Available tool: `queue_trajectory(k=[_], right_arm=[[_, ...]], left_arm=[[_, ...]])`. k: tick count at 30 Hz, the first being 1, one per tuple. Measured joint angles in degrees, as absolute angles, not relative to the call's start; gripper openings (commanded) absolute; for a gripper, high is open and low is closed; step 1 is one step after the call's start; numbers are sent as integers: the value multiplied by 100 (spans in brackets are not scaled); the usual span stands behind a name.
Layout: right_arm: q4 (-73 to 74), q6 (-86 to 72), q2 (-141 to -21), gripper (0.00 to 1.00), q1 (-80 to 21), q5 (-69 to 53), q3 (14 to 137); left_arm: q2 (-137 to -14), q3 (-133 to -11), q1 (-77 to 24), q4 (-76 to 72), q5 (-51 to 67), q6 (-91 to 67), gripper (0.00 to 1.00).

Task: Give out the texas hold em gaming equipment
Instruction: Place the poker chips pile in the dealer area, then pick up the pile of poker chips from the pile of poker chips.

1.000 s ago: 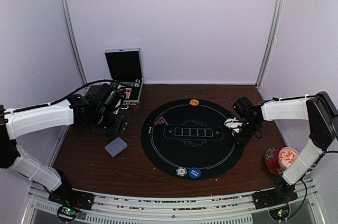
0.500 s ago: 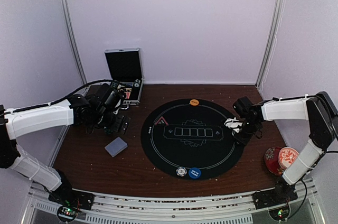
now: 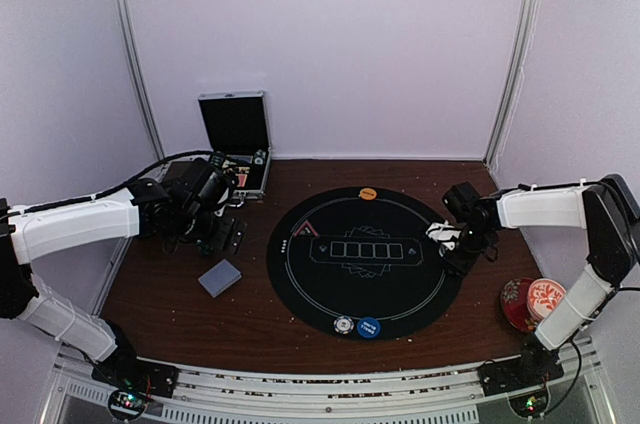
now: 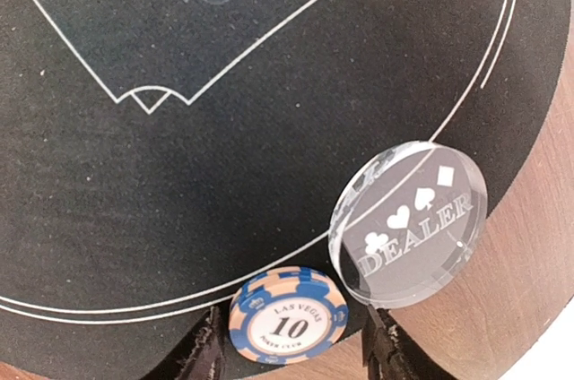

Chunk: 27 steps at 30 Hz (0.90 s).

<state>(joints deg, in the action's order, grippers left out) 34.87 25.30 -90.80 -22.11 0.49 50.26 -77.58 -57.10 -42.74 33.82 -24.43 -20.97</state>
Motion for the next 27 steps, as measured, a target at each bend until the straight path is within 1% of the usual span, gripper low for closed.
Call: queue_trajectory(k=[4,6,7,10,12,13,15,20,24,27], right_arm=[[3686,2510,-8895,59,-2211,25,5116],[3876,2493,-8720,64,-2211,-16,5325],[3962,2477,-8637,68,-2211,-38,5443],[4283,2381,-8302,85,-2215,-158,6099],[4456,2335,-8149,94,-2257,-231,6648],[4523,2300,-8112,97,-2287,-257,6943],[4587,2235,-8101,100,-2401,-287,7542],[4615,2045,-8331,100,-2980,-325,8554],[4495,1881,-8746,100,-3343,-360,8917],[4340,1756,-8986,100,-3514,-353,8890]], left_arm=[[-7758,-5712,-4274,3382,-2447,-2099,98],[-7758,-5710,-4274,3385,-2449,-2097,98],[-7758,-5710,-4274,3385,-2451,-2097,98],[-7758,-5712,-4259,3387,-2477,-2095,98],[-7782,-5723,-4213,3395,-2517,-2093,98],[-7828,-5765,-4174,3433,-2541,-2091,98],[-7988,-5896,-4056,3472,-2563,-2091,98],[-8433,-6259,-3645,3485,-2473,-2091,98],[-8770,-6534,-3122,3507,-2285,-2095,98],[-9074,-6757,-2589,3522,-2082,-2115,98]])
